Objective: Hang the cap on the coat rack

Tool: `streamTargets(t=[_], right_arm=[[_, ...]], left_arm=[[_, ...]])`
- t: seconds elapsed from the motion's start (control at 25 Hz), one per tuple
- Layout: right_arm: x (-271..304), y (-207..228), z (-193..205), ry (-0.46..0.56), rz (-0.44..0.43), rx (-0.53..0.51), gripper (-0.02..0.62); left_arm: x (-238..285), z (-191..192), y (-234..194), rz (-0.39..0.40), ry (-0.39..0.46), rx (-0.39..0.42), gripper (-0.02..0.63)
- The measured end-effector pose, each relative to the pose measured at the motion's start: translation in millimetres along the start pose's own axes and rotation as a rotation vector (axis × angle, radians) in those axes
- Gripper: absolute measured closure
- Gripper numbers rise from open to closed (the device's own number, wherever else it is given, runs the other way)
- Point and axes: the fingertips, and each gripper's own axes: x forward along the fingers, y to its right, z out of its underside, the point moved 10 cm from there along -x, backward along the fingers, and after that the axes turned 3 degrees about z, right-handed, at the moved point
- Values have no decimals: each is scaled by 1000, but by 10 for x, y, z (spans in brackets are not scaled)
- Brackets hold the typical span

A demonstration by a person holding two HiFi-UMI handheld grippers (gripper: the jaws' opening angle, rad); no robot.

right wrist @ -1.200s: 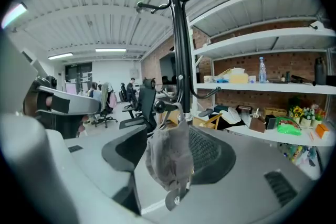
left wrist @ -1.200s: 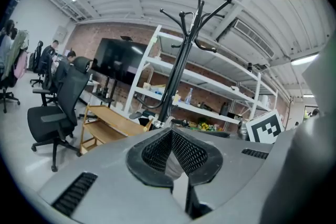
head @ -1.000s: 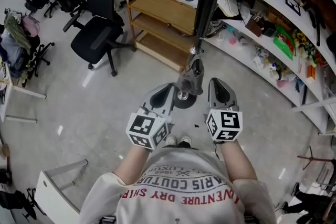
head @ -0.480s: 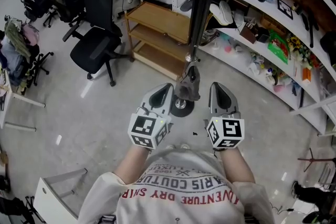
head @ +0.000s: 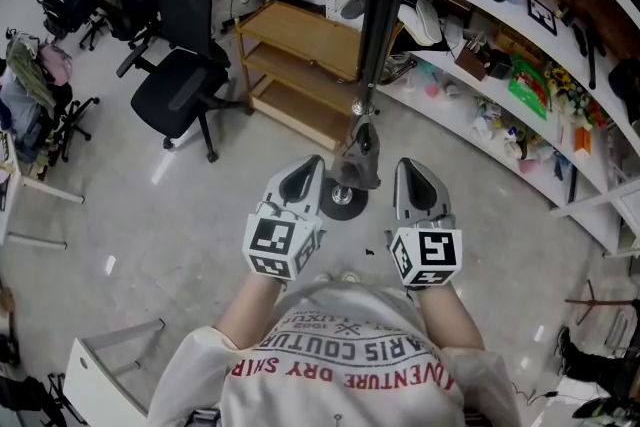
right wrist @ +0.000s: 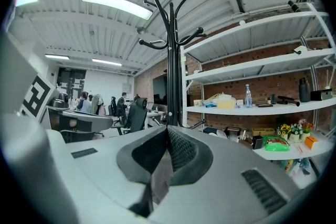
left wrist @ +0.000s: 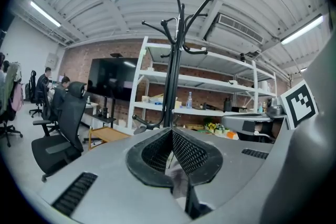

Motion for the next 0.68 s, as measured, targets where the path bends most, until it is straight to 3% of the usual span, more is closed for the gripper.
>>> streamTargets(t=[0.24,0.44,0.68], right_arm=[[-18,51,17,-15,-10,9,580],[-24,74,39,-37,-36,70,580],[-87,104,59,-30,-35,62,580]], left_arm=[[32,10,75,9,-7,7,600],[24,-1,69,25,2,-51,600],[16,17,98,11,-3,-61,600]])
